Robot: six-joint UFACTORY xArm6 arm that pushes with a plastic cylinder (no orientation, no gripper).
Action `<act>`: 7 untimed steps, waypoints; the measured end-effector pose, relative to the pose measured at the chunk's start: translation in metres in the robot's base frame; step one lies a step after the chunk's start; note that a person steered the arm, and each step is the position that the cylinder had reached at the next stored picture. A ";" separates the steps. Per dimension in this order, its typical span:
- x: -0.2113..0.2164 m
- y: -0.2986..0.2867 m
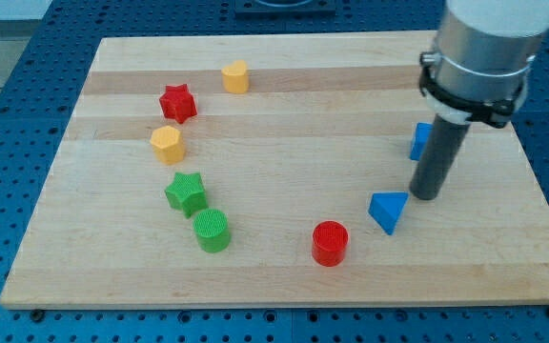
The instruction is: Put the blue cube at the top right side of blue triangle
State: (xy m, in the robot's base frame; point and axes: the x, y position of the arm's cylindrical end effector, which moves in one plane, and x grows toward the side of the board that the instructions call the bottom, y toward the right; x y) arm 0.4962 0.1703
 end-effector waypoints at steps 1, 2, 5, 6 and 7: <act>-0.001 0.049; -0.019 0.080; -0.054 0.046; -0.069 0.042; -0.100 0.031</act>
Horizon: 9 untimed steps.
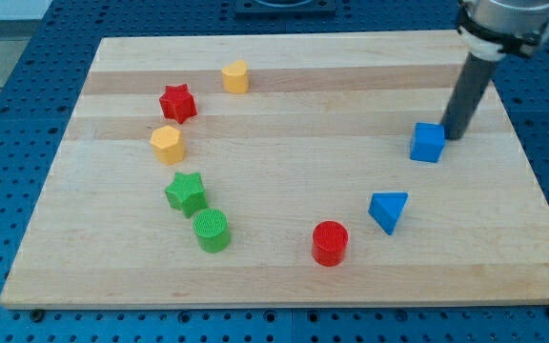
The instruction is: Put the blue cube at the top right side of blue triangle
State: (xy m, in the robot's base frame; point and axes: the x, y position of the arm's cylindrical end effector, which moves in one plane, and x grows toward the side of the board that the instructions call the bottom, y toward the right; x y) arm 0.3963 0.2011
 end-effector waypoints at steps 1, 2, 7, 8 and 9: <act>0.025 -0.052; 0.027 -0.052; -0.153 -0.380; -0.141 -0.366; -0.136 -0.306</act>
